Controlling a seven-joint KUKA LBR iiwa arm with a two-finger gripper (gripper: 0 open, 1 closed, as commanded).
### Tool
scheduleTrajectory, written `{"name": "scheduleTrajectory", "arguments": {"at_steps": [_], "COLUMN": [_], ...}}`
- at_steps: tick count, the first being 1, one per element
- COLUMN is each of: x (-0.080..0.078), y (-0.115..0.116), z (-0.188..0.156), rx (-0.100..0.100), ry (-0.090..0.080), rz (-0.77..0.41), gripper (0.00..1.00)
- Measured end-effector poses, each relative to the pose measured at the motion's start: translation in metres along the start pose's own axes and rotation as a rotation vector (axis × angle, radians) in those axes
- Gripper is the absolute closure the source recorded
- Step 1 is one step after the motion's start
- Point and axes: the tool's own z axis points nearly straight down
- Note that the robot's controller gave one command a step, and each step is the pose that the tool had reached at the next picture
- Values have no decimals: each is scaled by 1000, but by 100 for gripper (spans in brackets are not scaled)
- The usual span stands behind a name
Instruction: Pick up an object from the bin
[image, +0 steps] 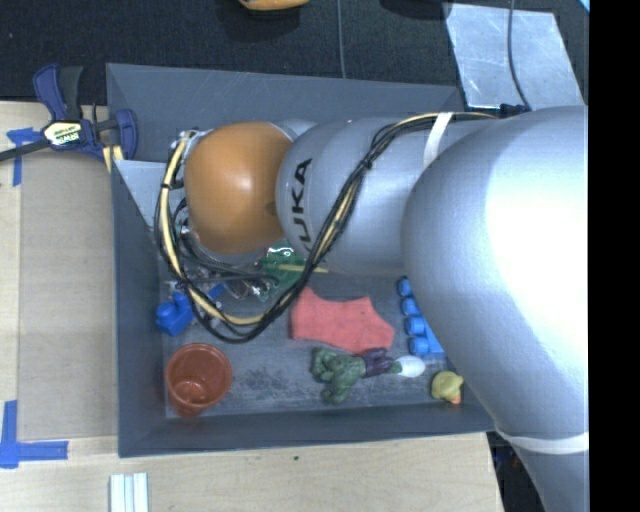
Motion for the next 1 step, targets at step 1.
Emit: {"name": "scheduleTrajectory", "arguments": {"at_steps": [1], "x": [0], "y": [0], "z": [-36], "rx": [-1], "ry": [2], "rz": [1], "gripper": [100]}}
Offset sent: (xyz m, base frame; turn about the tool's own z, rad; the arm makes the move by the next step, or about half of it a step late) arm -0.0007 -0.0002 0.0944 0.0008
